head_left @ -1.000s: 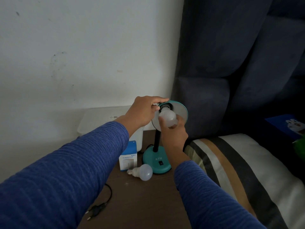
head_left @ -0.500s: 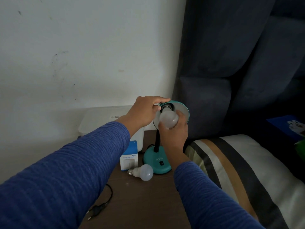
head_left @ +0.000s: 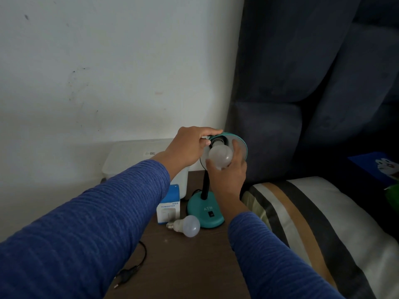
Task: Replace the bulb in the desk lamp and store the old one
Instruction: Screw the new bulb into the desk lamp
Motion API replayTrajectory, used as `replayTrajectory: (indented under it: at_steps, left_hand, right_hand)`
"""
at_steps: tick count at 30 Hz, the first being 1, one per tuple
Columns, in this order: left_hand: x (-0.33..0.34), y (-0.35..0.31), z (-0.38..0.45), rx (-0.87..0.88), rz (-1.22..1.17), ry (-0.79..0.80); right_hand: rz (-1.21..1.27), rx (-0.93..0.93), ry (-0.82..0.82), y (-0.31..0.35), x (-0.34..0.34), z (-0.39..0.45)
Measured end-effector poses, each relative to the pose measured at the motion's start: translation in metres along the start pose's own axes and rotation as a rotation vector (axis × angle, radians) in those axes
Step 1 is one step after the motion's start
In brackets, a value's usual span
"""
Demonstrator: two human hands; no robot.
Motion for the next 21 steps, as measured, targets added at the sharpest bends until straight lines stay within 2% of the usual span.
replayTrajectory:
  at_steps: [5, 18, 21]
  left_hand:
    - [-0.001, -0.001, -0.001, 0.002, 0.002, -0.003]
    - [0.000, -0.001, -0.001, -0.011, 0.001, -0.007]
    - [-0.001, 0.000, -0.001, -0.011, 0.002, -0.012]
  right_hand:
    - [0.041, 0.053, -0.008, -0.008, 0.000, 0.002]
    - [-0.038, -0.019, 0.035, 0.002, 0.001, 0.001]
    - [-0.026, 0.031, 0.039, -0.002, 0.002, 0.004]
Point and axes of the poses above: each hand's wrist, its own z-axis towards the middle knuckle, its own x-axis out of the palm, y = z × x, the point moved 10 cm from there along z, towards the middle knuckle, and after that the axes turned 13 degrees about z, right-handed, at the moved point
